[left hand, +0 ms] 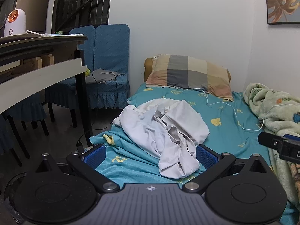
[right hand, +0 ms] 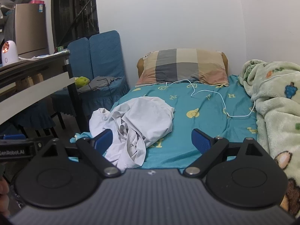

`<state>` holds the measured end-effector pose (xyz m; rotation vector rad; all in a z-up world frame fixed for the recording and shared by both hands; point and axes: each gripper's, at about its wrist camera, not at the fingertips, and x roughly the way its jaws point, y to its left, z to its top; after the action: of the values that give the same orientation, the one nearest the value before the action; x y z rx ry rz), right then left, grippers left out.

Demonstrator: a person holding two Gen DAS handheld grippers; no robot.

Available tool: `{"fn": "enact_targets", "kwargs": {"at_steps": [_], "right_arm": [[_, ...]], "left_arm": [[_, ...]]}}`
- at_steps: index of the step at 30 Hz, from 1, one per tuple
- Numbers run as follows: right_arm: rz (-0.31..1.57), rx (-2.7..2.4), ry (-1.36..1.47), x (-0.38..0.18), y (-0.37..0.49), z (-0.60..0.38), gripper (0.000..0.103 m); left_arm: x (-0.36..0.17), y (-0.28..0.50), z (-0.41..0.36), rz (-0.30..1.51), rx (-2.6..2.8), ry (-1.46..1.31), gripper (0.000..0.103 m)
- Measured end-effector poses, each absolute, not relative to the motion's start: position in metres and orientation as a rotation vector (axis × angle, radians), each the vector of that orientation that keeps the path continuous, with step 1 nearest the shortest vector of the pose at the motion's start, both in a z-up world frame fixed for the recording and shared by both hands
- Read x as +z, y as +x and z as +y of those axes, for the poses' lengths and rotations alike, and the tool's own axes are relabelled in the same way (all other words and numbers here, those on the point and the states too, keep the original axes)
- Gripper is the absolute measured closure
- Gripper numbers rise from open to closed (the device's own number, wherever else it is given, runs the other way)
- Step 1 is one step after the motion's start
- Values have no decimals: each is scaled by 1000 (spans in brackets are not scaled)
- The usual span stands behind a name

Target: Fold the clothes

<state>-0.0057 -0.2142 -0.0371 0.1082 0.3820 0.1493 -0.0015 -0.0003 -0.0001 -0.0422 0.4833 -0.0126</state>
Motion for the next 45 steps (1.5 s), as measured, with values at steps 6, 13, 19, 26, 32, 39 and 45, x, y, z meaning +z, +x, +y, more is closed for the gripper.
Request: {"fn": "enact_targets", "kwargs": {"at_steps": [6,13,19,26,32,39,45], "right_arm": [[350,145,159,-36,-9,-224,11],[332,131,145,-38,-5,-225,11],[350,165,170,-44,-4,-228,11],[341,166,162,-46,-5,-232,11],[335,164,170,-45,-6,-236,11],[384,76,146,-48,-6,-247,11],[412,47,207,-50,-3,-261,11]], "left_arm": [[-1,-9,-2,475,-24,-42,0],[-15,-2,-7,484,-15,-31,0],[-17,-3,-8,467,22,-15,0],[-16,-10,-7,450,2,-27,0],[-20,-8,-11,473,-22,-15,0],[-37,30,-41,578,-127,68,2],[-64,101,-67,680,-151,107,4]]}}
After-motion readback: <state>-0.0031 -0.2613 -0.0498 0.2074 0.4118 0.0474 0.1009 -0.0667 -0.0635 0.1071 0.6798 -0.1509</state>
